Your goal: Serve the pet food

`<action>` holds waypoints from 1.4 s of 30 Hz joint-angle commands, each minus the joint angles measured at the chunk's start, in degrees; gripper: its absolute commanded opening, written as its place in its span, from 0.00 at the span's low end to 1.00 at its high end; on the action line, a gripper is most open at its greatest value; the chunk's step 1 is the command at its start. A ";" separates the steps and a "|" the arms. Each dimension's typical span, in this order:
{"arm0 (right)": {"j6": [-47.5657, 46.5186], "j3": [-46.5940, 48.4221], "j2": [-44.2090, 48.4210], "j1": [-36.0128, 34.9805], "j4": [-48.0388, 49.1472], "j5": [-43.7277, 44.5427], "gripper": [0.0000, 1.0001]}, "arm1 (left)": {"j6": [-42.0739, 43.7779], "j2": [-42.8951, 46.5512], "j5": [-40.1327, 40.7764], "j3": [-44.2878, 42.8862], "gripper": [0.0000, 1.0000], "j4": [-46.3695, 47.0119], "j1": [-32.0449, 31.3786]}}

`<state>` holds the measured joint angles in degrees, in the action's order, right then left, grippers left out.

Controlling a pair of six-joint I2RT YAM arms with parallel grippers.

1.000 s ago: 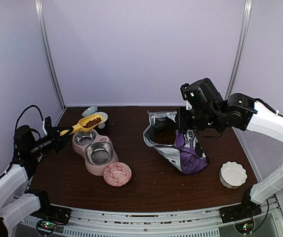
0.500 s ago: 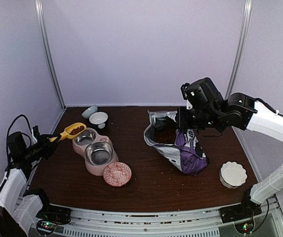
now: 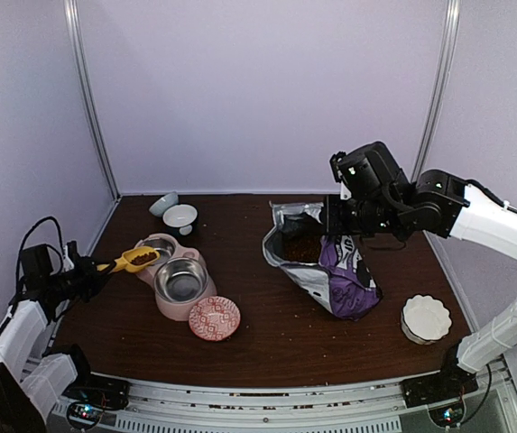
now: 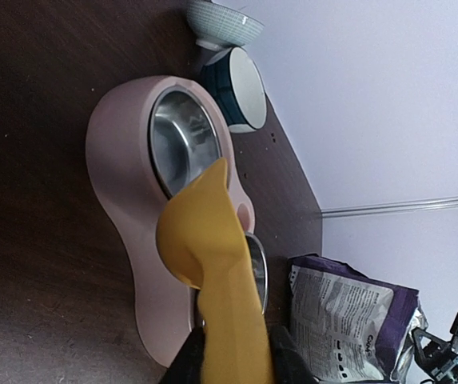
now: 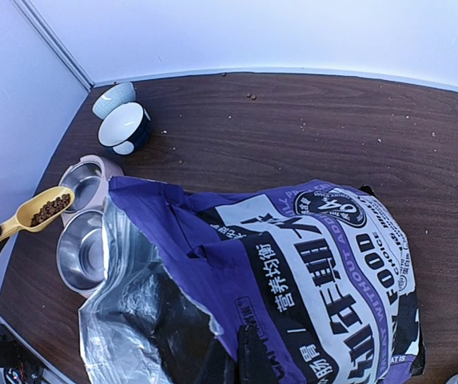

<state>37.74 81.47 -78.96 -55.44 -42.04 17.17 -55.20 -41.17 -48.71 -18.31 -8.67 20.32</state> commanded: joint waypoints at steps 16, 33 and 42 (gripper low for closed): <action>-0.02 0.30 1.11 0.76 2.94 0.87 0.00 | 18.19 -11.59 3.45 -14.68 0.00 -10.12 0.56; -0.17 0.62 0.76 0.83 2.80 0.74 0.00 | 26.36 -17.78 4.78 -23.65 0.00 -16.90 -0.62; -0.15 0.44 1.02 0.84 2.65 0.94 0.00 | 31.29 -20.27 9.86 -30.05 0.00 -22.54 -4.82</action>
<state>37.67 81.36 -78.96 -55.20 -41.76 16.51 -28.01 -60.73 -42.13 -44.45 -29.04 17.52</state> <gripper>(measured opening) 0.028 0.235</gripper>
